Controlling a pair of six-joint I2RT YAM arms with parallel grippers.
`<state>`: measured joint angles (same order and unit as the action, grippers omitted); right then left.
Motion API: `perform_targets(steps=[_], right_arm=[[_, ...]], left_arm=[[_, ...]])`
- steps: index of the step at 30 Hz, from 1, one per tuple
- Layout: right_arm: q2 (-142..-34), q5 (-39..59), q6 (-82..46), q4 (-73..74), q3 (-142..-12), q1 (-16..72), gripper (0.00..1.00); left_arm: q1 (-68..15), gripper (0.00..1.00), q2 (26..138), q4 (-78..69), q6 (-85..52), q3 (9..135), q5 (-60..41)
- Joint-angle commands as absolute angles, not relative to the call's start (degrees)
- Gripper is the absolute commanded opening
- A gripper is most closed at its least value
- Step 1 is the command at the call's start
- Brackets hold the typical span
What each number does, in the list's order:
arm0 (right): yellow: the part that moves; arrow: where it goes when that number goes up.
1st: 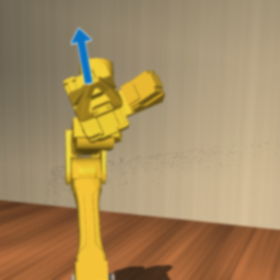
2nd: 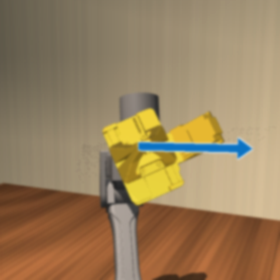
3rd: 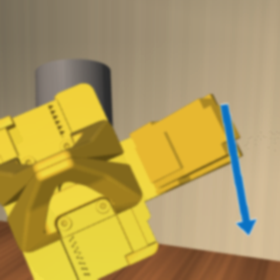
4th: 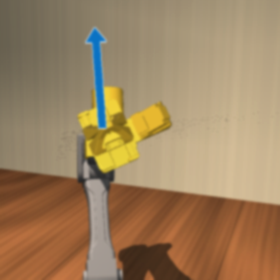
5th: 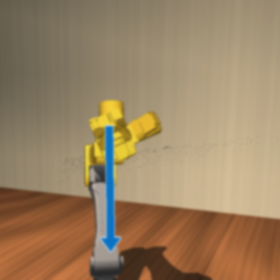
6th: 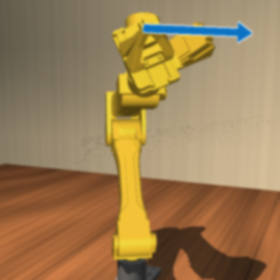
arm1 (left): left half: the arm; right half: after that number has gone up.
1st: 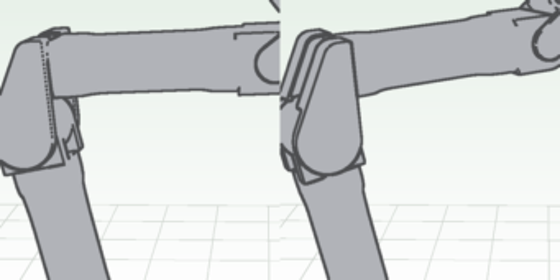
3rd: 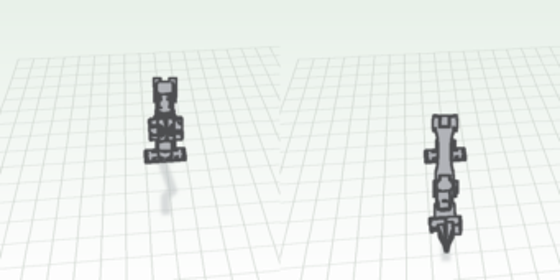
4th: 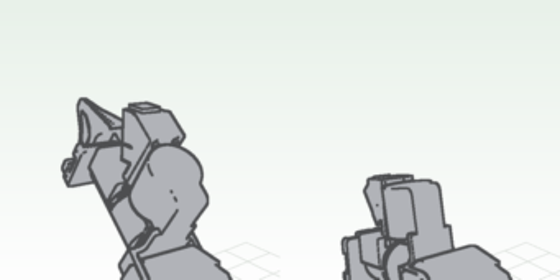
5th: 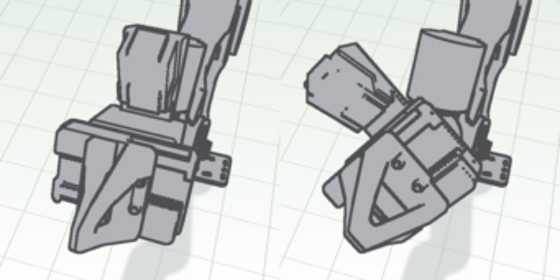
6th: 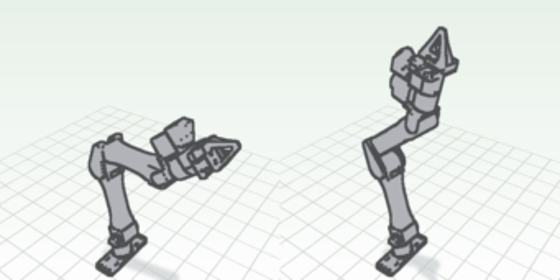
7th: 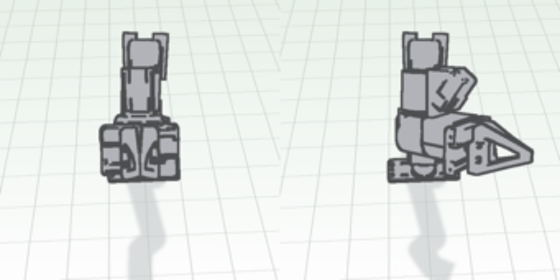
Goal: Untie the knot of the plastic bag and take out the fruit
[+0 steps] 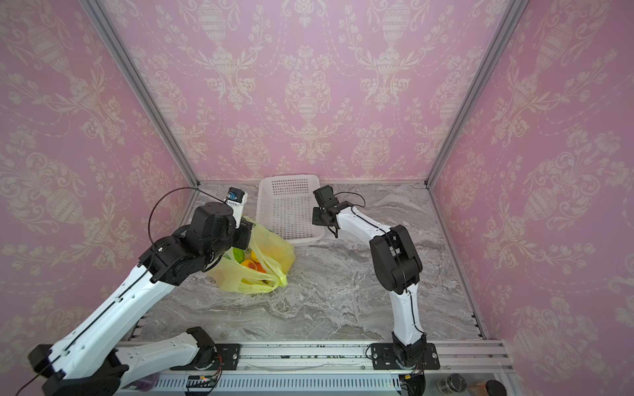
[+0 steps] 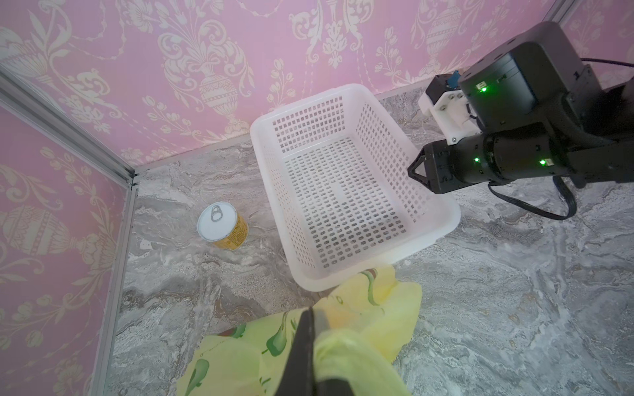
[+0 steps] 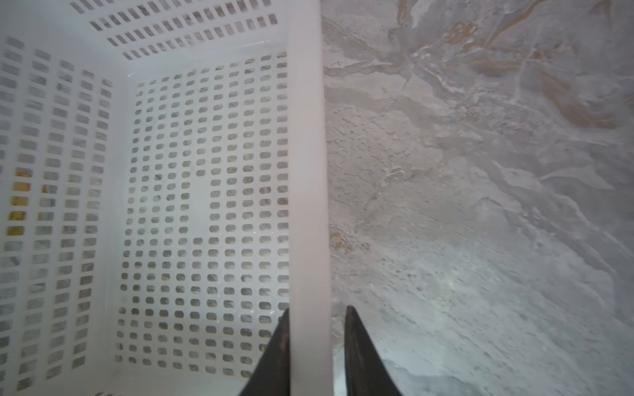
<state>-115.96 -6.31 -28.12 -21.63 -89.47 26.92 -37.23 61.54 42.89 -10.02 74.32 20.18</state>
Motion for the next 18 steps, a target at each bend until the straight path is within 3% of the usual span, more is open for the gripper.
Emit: perform_targets(steps=[1,8,18], right_arm=[[-111.10,-10.69,-25.92,-22.76,-84.55,25.53,0.22],[-99.72,-17.22,-25.06,-22.40,-70.14,23.49,0.07],[-89.28,-21.50,-27.68,-22.56,-55.17,22.83,0.06]], left_arm=[[-36.69,0.00,59.24,35.35,-12.57,70.26,19.91],[-36.65,0.00,56.93,31.98,-12.59,65.07,19.80],[-36.56,0.00,54.55,29.98,-11.60,61.00,24.18]])
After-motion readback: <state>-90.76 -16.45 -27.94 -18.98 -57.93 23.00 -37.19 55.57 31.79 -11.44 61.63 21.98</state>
